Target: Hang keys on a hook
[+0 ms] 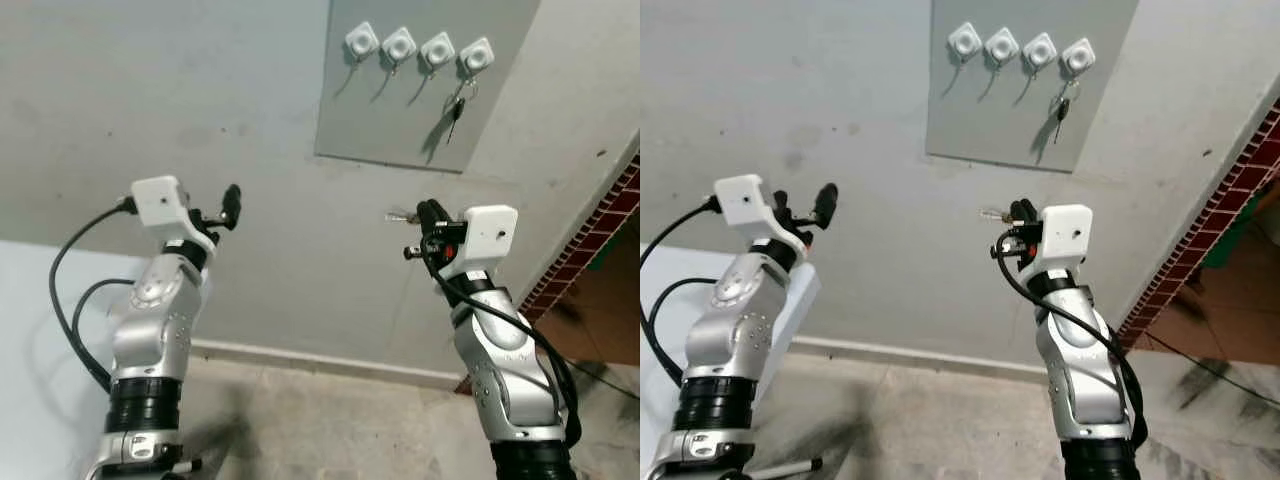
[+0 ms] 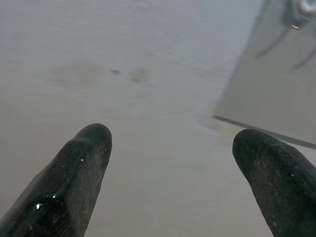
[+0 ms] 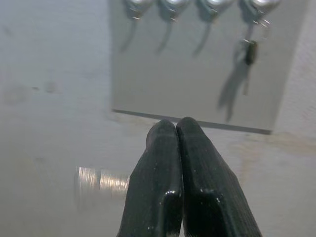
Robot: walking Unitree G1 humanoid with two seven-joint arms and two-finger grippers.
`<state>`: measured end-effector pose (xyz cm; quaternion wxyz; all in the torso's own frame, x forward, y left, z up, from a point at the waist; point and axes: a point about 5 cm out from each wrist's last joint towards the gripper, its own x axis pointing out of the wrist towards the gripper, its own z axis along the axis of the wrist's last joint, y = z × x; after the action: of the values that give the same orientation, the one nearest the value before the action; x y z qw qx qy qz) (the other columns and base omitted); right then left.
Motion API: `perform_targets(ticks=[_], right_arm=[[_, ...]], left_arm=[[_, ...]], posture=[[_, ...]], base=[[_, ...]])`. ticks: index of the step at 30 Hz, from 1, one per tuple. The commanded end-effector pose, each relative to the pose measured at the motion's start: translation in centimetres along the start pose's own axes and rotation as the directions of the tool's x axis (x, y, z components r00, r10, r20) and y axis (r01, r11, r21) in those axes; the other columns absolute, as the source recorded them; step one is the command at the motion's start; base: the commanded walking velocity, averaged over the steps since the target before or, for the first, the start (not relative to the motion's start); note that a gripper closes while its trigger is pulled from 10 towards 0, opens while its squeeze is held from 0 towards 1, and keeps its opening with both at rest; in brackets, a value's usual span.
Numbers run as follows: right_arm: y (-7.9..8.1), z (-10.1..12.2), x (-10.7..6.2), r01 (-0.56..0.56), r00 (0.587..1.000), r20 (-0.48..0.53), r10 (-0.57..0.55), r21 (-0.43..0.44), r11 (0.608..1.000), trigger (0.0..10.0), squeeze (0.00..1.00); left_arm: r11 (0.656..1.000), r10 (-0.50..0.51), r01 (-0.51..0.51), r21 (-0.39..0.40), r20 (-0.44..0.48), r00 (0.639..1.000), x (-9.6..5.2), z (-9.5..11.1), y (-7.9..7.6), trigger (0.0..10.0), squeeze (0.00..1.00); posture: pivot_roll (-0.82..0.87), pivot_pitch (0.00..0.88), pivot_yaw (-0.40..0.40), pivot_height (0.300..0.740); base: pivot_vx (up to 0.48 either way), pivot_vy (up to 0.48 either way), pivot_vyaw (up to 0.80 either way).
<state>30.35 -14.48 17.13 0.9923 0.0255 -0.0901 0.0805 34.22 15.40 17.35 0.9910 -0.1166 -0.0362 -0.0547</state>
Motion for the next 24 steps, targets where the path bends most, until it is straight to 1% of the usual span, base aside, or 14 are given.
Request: perform_targets(ticks=[1,4,6,7,11,17,21,22,23,24], right_arm=[[-0.45,0.75,0.10,0.019,0.999,0.028,-0.019,-0.003,1.000,10.0,0.00],[-0.42,0.70,0.05,0.020,0.999,0.028,-0.020,-0.001,1.000,10.0,0.00],[-0.39,0.68,0.06,0.021,0.999,0.027,-0.021,0.000,1.000,10.0,0.00],[-0.39,0.68,0.06,0.021,0.999,0.027,-0.021,0.000,1.000,10.0,0.00],[-0.37,0.65,0.09,0.021,0.999,0.024,-0.021,0.000,1.000,10.0,0.00],[-0.35,0.58,0.12,0.020,1.000,0.021,-0.020,0.001,1.000,10.0,0.00],[-0.27,0.58,0.13,0.022,1.000,0.022,-0.022,0.002,1.000,10.0,0.00],[-0.26,0.57,0.14,0.022,1.000,0.021,-0.022,0.001,1.000,10.0,0.00],[-0.26,0.55,0.15,0.023,1.000,0.020,-0.023,0.001,1.000,10.0,0.00],[-0.27,0.52,0.17,0.025,1.000,0.017,-0.025,0.003,1.000,10.0,0.00]], left_arm=[[0.999,-0.027,0.027,0.019,0.012,1.000,0.09,0.45,-0.49,10.0,0.00],[0.998,-0.029,0.028,0.048,0.013,0.999,0.01,0.42,-0.55,10.0,0.00],[0.996,-0.033,0.032,0.086,0.011,0.999,-0.01,0.44,-0.59,10.0,0.00],[0.996,-0.033,0.032,0.086,0.011,0.999,-0.01,0.44,-0.59,10.0,0.00],[0.988,-0.038,0.035,0.150,0.013,0.999,-0.03,0.49,-0.76,10.0,0.00],[0.989,-0.042,0.040,0.141,0.009,0.999,-0.05,0.38,-0.84,10.0,0.00],[0.988,-0.037,0.035,0.153,0.010,0.999,-0.10,0.44,-0.76,10.0,0.00],[0.990,-0.036,0.034,0.139,0.013,0.999,-0.09,0.43,-0.77,10.0,0.00],[0.995,-0.032,0.032,0.094,0.008,0.999,-0.06,0.33,-0.74,10.0,0.00],[1.000,-0.006,0.006,-0.003,0.016,1.000,-0.06,0.32,-0.47,10.0,0.00]], posture=[[-0.06,0.000,-0.059,0.740],[-0.06,0.000,-0.058,0.740],[-0.06,0.000,-0.059,0.740],[-0.06,0.000,-0.059,0.740],[-0.06,0.000,-0.059,0.740],[-0.06,0.000,-0.059,0.740],[-0.06,0.000,-0.060,0.740],[-0.06,0.000,-0.060,0.740],[-0.06,0.000,-0.060,0.740],[-0.06,0.000,-0.060,0.740]], base=[[0.390,0.000,0.00],[0.450,0.000,0.00],[0.476,0.000,0.00],[0.472,0.000,0.00],[0.425,-0.069,0.00],[0.382,-0.286,0.00],[0.377,-0.294,0.00],[0.390,-0.274,0.00],[0.398,-0.262,0.00],[0.000,0.000,0.00]])
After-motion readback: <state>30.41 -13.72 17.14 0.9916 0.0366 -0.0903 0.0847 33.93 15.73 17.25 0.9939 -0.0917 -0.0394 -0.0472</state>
